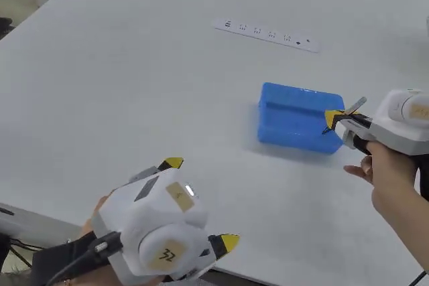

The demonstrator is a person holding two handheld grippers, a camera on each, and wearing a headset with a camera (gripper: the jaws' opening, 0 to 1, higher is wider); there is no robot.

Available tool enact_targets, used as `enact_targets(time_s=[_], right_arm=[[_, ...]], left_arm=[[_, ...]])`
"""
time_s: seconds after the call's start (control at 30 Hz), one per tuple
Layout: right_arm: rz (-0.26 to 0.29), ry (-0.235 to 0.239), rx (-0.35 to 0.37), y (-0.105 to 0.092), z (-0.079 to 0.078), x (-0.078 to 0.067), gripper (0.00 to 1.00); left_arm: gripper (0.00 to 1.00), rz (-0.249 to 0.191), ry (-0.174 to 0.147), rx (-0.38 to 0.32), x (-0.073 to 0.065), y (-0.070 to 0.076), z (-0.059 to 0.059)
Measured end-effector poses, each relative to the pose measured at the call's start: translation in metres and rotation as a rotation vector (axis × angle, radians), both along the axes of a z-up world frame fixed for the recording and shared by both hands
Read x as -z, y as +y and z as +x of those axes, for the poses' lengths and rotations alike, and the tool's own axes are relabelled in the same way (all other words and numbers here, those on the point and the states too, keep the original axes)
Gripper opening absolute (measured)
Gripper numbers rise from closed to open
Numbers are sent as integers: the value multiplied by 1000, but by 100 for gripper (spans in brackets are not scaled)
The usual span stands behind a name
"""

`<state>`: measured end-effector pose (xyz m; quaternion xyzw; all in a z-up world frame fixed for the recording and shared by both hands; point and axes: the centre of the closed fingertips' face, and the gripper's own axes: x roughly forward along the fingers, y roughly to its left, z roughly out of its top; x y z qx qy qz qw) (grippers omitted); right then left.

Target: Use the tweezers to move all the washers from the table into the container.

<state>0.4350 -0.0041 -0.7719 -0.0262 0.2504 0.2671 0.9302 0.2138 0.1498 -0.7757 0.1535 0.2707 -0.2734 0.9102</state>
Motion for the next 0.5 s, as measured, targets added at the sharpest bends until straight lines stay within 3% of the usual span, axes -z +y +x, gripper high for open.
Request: enact_targets(time_s=[0.07, 0.13, 0.2, 0.27, 0.37, 0.4, 0.5], right_arm=[[-9, -17, -30, 2, -9, -13, 3], [-45, -64, -68, 5, -23, -28, 3], [-46, -80, -110, 14, -41, -42, 3], [-26, -84, -154, 24, -60, -53, 3], [-23, -55, -251, 39, -89, -58, 3], [-20, -45, -282, 44, -100, -58, 3], [-24, -13, -356, 54, -127, -56, 3]], left_arm=[[72, -10, -14, 29, -8, -4, 0], [63, 22, -46, 83, -21, -8, 4], [54, 11, -68, 117, -38, -14, 9], [50, -26, -73, 132, -54, -20, 17], [44, -71, -58, 156, -68, -27, 24], [37, -104, -39, 195, -76, -34, 26], [29, -185, -56, 235, -94, -46, 30]])
